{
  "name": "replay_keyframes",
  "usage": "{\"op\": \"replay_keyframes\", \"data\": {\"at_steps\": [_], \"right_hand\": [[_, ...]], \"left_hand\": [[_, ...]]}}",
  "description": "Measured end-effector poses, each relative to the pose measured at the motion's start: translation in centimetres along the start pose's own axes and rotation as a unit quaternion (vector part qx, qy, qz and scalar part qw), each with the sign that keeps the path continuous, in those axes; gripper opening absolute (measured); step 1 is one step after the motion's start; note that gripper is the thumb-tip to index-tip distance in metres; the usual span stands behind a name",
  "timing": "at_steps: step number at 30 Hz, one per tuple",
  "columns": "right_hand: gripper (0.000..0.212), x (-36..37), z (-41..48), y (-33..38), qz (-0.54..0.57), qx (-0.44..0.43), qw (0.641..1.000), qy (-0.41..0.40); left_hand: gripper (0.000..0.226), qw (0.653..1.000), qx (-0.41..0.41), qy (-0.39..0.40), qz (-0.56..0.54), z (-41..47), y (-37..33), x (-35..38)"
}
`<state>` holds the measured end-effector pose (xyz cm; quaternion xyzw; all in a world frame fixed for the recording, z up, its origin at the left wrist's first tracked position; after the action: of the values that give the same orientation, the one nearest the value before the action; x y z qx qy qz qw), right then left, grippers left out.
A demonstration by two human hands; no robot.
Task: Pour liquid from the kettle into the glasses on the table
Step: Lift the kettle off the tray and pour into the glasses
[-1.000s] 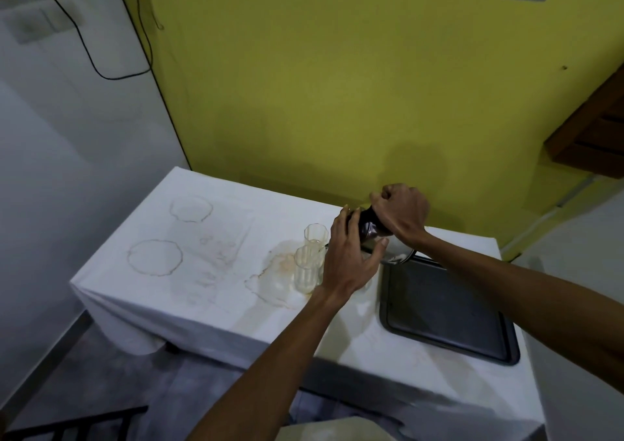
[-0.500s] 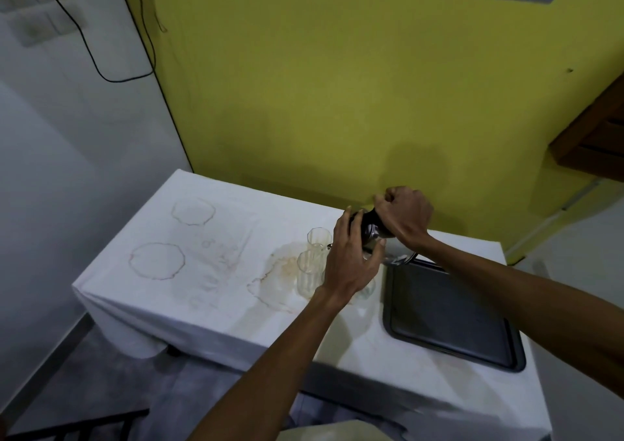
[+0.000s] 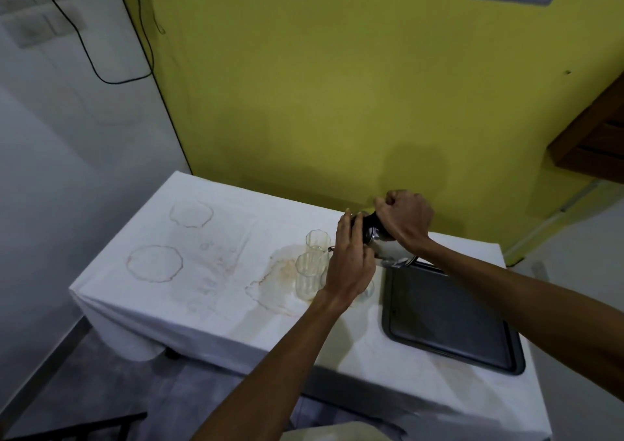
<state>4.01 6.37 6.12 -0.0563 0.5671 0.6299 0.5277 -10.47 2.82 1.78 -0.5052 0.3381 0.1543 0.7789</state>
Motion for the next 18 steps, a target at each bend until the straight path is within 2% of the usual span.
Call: {"op": "replay_keyframes", "data": {"at_steps": [18], "right_hand": [[0.037,-0.04,0.44,0.65,0.0,-0.018,1.0,0.0]], "left_hand": [[0.058,0.999,0.011,-0.015,0.026,0.35,0.0,-0.1]]}}
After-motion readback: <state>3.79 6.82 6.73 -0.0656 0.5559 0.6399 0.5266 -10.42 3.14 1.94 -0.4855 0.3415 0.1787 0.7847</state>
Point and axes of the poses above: each hand's wrist, its own z-axis towards the middle knuckle, its own x-axis out of the palm, y = z × x, the point moved 2 cm from there along z, towards the middle knuckle, and after that the axes turned 13 degrees about z, right-handed, at the moved point
